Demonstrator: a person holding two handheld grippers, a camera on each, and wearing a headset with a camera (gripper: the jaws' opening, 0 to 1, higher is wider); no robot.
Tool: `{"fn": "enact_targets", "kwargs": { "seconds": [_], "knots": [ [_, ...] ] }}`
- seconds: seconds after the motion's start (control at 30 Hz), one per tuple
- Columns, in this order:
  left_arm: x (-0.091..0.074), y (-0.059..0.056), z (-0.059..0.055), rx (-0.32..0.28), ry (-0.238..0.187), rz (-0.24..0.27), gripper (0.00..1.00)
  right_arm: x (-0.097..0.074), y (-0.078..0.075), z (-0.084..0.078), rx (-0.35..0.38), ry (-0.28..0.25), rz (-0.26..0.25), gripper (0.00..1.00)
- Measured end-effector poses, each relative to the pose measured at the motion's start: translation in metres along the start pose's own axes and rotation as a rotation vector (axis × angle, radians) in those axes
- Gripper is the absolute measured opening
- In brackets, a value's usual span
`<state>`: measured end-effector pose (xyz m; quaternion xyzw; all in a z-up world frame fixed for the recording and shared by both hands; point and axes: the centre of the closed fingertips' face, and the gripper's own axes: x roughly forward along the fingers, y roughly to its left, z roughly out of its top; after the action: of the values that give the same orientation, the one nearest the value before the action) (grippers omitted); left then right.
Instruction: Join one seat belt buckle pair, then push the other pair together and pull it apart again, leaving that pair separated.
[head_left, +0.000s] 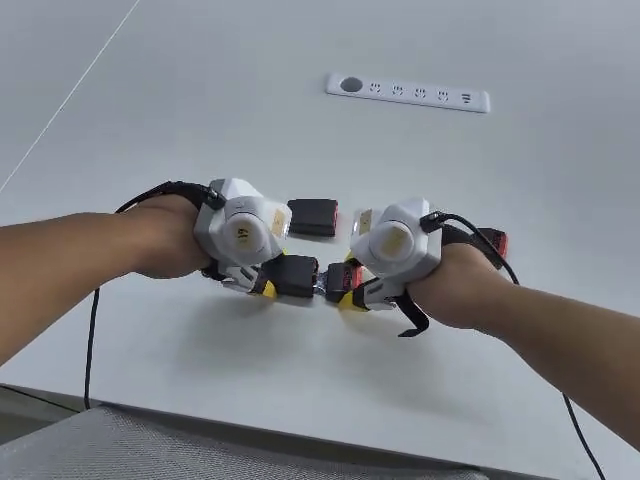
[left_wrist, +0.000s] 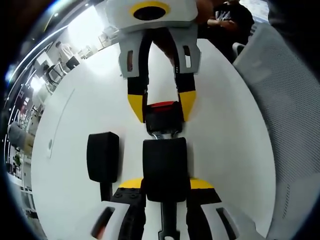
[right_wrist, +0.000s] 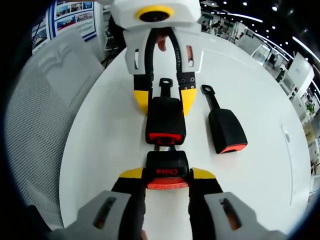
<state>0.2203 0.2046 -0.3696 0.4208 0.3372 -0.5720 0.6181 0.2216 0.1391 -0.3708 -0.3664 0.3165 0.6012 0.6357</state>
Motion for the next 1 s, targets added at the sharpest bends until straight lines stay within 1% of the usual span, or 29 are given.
{"fn": "enact_targets", "kwargs": {
  "seconds": [0.13, 0.2, 0.33, 0.47, 0.5, 0.53, 0.8, 0.9, 0.97, 1.0],
  "knots": [
    [0.0001, 0.0006, -0.0005, -0.015, 0.000, 0.007, 0.31, 0.0011, 0.0001, 0.0014, 0.027, -0.009, -0.016, 0.31],
    [0.0008, 0.0006, -0.0007, 0.002, -0.009, 0.001, 0.31, 0.0011, 0.0006, 0.0024, 0.036, -0.016, -0.022, 0.31],
    [0.0013, 0.0013, -0.0006, 0.011, -0.021, -0.003, 0.31, 0.0017, 0.0009, 0.0032, 0.041, -0.017, -0.022, 0.31],
    [0.0016, 0.0013, 0.0001, 0.019, -0.013, -0.007, 0.31, 0.0024, 0.0012, 0.0043, 0.048, -0.021, -0.022, 0.30],
    [0.0023, 0.0021, 0.0002, 0.026, -0.009, -0.008, 0.31, 0.0044, 0.0020, 0.0089, 0.046, -0.042, -0.016, 0.30],
    [0.0023, 0.0007, -0.0009, 0.015, -0.006, -0.014, 0.31, 0.0016, 0.0017, 0.0058, 0.046, -0.019, -0.023, 0.30],
    [0.0024, 0.0031, -0.0013, 0.018, -0.003, -0.011, 0.31, 0.0008, 0.0031, 0.0058, 0.042, -0.020, -0.025, 0.31],
    [0.0014, 0.0077, -0.0041, -0.006, -0.018, -0.012, 0.31, -0.0004, 0.0039, 0.0051, 0.048, -0.027, -0.023, 0.31],
    [0.0018, 0.0076, -0.0039, -0.005, -0.014, -0.014, 0.31, -0.0005, 0.0040, 0.0050, 0.024, -0.025, -0.016, 0.31],
    [0.0017, 0.0075, -0.0038, -0.005, -0.012, -0.015, 0.31, -0.0013, 0.0019, 0.0044, 0.014, -0.022, -0.027, 0.31]
  ]
}}
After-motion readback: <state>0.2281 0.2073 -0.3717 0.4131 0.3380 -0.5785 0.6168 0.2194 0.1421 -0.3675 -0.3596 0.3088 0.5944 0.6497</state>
